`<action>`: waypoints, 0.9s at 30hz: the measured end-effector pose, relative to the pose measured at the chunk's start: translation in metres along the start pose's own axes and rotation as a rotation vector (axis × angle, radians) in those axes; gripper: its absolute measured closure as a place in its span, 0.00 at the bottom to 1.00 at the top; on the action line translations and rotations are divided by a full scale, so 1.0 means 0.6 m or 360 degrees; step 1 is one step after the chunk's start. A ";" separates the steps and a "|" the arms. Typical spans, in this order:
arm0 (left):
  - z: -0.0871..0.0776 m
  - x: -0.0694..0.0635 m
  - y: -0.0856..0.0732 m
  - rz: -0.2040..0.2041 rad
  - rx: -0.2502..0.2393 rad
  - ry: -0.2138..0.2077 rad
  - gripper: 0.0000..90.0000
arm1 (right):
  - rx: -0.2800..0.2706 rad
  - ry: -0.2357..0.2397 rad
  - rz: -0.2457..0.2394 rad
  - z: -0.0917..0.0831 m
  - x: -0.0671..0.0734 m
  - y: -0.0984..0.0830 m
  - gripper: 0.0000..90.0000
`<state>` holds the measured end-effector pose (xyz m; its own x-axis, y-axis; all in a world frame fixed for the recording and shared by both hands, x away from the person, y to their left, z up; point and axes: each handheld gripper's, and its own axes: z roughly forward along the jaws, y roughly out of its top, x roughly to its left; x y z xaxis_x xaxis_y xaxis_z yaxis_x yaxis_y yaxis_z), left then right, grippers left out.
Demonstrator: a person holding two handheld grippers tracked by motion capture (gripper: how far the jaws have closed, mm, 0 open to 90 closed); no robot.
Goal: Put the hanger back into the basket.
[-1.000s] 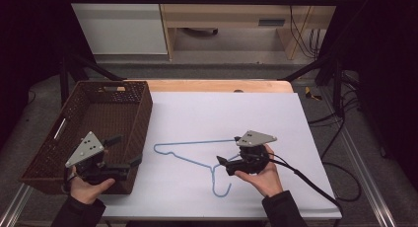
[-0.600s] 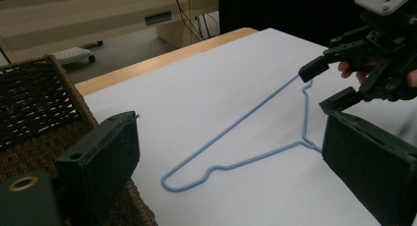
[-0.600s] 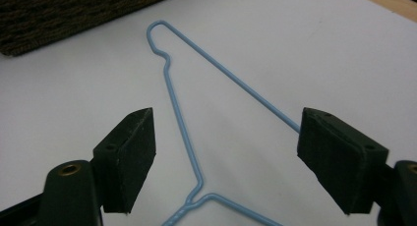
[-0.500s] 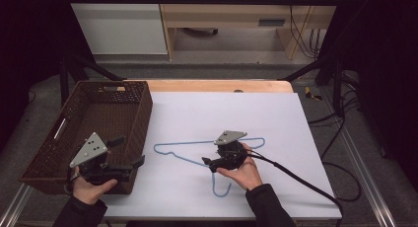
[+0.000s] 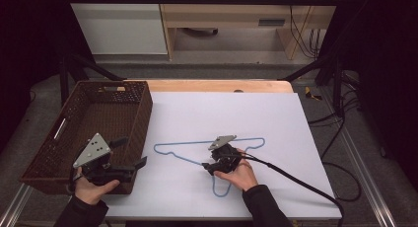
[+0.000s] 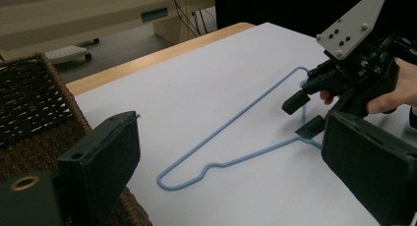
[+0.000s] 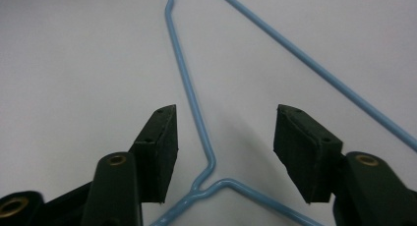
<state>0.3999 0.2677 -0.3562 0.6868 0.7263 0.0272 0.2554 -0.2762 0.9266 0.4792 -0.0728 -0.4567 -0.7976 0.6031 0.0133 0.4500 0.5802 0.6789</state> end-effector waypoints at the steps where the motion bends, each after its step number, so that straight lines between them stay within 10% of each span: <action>1: 0.000 0.000 0.000 0.0000 0.0000 0.0000 0.08 | 0.0012 0.0006 0.0001 0.005 0.001 -0.002 0.54; 27: 0.006 -0.005 0.000 0.0024 0.0020 -0.0006 0.09 | 0.0099 0.0065 -0.0111 0.028 0.011 -0.002 0.91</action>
<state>0.4002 0.2633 -0.3573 0.6931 0.7197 0.0400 0.2532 -0.2951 0.9213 0.4805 -0.0602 -0.4697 -0.8429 0.5381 -0.0015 0.4161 0.6535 0.6323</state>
